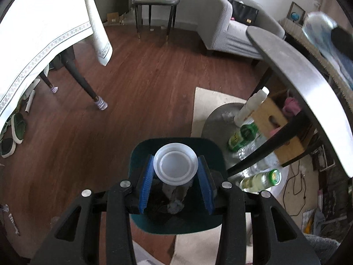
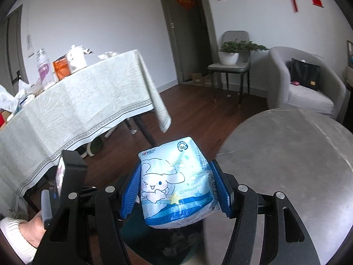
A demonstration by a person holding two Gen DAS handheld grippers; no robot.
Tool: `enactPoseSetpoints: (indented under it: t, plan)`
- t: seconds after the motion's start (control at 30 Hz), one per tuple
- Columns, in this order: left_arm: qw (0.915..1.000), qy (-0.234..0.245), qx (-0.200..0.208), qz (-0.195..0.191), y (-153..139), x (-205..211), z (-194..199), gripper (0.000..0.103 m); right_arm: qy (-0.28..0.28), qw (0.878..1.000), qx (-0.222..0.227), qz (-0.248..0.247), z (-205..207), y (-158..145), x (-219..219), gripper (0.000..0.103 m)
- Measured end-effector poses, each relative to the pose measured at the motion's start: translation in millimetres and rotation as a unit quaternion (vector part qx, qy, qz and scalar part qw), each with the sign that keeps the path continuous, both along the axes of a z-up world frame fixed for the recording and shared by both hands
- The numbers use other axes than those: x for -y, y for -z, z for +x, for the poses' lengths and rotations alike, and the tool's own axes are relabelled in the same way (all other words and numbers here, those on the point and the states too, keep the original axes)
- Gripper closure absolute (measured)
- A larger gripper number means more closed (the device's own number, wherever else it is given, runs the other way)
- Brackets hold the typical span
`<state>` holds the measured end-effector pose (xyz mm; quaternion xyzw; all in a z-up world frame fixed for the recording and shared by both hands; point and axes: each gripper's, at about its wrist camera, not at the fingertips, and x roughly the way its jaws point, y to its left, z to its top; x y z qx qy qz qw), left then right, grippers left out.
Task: Collect trash
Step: 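Carry the wipes pack and bottle cap over the green bin with both tools, then open both tools to drop the bottle cap and wipes pack into the bin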
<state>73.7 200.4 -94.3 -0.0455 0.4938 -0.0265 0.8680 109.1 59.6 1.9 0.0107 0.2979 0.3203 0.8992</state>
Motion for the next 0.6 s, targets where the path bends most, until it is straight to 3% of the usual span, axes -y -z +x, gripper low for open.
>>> enactPoseSetpoints:
  t: [0.1,0.2,0.6]
  plan:
    - [1.0,-0.003,-0.008,-0.004,2,-12,-1,0.059,-0.016,1.0,-0.001,-0.003,-2,3,-20,0.041]
    - [1.0,-0.009,-0.002,-0.003,0,-20,-4,0.047,-0.028,1.0,-0.002,-0.01,-3,7,-38,0.041]
    - [0.9979,-0.045,0.037,-0.029,-24,-66,-18,0.046,-0.058,0.996,-0.027,-0.06,0,41,-90,0.041]
